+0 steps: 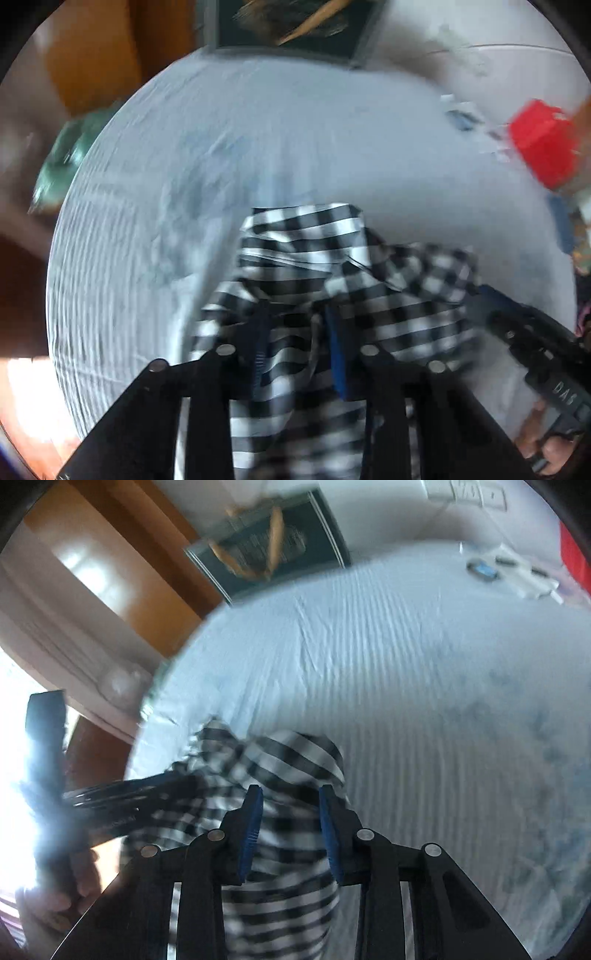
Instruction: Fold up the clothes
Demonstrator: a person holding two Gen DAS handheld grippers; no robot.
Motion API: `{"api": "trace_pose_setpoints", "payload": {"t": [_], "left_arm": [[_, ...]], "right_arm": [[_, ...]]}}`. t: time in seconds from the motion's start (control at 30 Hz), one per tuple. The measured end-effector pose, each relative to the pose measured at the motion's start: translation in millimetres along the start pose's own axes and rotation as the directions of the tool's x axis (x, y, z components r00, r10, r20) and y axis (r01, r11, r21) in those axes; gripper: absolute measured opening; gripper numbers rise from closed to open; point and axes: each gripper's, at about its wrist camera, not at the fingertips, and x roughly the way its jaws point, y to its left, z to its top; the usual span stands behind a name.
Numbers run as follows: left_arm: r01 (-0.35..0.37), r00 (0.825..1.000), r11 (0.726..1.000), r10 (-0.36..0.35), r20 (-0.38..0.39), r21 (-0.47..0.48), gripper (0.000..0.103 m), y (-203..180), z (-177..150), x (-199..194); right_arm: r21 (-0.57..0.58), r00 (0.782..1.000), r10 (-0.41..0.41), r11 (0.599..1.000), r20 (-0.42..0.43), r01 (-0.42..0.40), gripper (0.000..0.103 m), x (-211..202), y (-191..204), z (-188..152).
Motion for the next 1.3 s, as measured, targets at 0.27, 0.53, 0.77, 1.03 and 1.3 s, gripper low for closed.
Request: {"api": "trace_pose_setpoints", "payload": {"t": [0.27,0.53,0.77,1.03,1.3], "left_arm": [[0.025,0.998,1.000,-0.024,0.066,-0.017,0.027,12.2,-10.8,-32.3],[-0.002,0.991,0.988,-0.019,0.132,0.156,0.076,-4.7,-78.5,-69.0],[-0.050,0.999,0.995,0.050,0.012,0.089,0.102,31.4,-90.9,-17.3],[0.042,0.992,0.999,-0.043,0.121,0.013,0.103,58.7,-71.6,-55.9],[0.065,0.997,0.998,-0.065,0.040,-0.018,0.103,54.4,-49.1,-10.1]], "right_arm": [[-0.038,1.000,-0.014,0.999,0.007,0.014,0.030,-13.3,18.0,-18.2],[-0.106,0.998,0.060,0.992,-0.032,-0.063,0.031,-26.8,46.6,-80.2],[-0.073,0.988,0.025,0.997,-0.153,-0.037,0.044,-2.1,36.3,-113.7],[-0.020,0.990,0.007,1.000,-0.140,-0.010,0.062,-24.8,22.7,-123.5],[0.080,0.998,-0.042,0.996,-0.041,0.045,0.062,-14.7,1.2,-82.6]]}}
